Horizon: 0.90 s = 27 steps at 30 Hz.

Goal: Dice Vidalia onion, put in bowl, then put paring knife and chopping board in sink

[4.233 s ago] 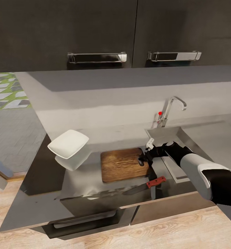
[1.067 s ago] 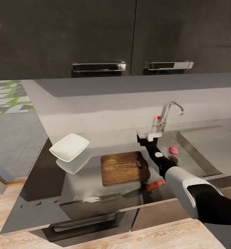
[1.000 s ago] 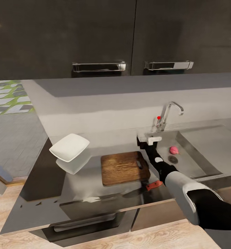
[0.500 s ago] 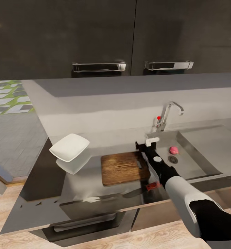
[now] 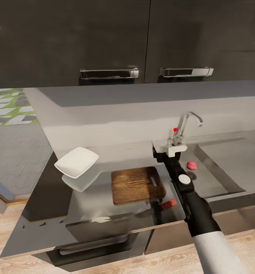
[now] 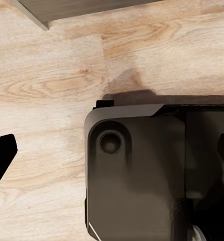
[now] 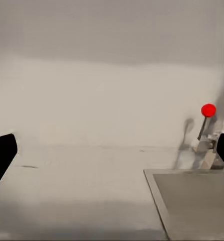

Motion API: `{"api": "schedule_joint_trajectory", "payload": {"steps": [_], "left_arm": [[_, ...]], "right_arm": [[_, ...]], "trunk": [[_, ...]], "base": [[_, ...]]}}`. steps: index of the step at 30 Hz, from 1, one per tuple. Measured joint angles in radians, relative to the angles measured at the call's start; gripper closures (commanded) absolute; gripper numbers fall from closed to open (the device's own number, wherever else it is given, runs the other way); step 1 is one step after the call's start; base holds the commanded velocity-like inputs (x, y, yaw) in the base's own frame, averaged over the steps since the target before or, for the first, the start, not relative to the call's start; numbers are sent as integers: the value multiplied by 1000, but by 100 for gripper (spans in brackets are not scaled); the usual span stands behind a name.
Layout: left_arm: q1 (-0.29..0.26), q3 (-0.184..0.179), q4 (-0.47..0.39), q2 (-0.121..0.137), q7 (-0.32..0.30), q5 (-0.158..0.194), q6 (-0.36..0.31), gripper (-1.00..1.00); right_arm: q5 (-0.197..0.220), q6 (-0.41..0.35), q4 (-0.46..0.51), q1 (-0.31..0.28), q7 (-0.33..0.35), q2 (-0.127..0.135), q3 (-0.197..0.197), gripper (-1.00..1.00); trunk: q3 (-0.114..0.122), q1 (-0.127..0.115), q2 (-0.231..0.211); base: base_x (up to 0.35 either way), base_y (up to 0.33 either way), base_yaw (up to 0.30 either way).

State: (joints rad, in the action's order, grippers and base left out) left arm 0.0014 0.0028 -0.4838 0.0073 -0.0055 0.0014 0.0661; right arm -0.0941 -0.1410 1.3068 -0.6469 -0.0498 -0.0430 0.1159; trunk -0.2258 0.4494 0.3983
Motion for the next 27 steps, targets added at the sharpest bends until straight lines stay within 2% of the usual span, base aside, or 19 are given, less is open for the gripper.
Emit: {"api": "schedule_joint_trajectory", "payload": {"steps": [3,4,5,8,12,16,27], "left_arm": [[0,0,0,0,1,0,0,-100],[0,0,0,-1,0,0,0,-100],[0,0,-1,-1,0,1,0,-100],[0,0,-1,-1,1,2,0,-100],[0,0,-5,-1,1,3,1,-100],[0,1,-7,-1,1,3,1,-100],[0,0,-8,-2,2,3,1,-100]], "right_arm": [[-2,-35,184,172,1,6,0,-100],[-3,-38,206,199,1,7,0,-100],[-3,-40,253,265,1,8,-1,-100],[-4,-11,288,363,2,10,-1,-100],[-4,112,303,460,7,11,0,-100],[-5,164,306,503,8,11,0,-100],[-5,180,307,517,8,11,1,-100]], "trunk": [[0,0,0],[0,0,0],[0,0,0],[0,0,0],[0,0,0],[0,1,0],[0,1,0]], "base": [[0,0,0],[0,0,0],[0,0,0],[-52,2,0],[-234,51,0],[-310,78,0],[-337,25,0]]}}
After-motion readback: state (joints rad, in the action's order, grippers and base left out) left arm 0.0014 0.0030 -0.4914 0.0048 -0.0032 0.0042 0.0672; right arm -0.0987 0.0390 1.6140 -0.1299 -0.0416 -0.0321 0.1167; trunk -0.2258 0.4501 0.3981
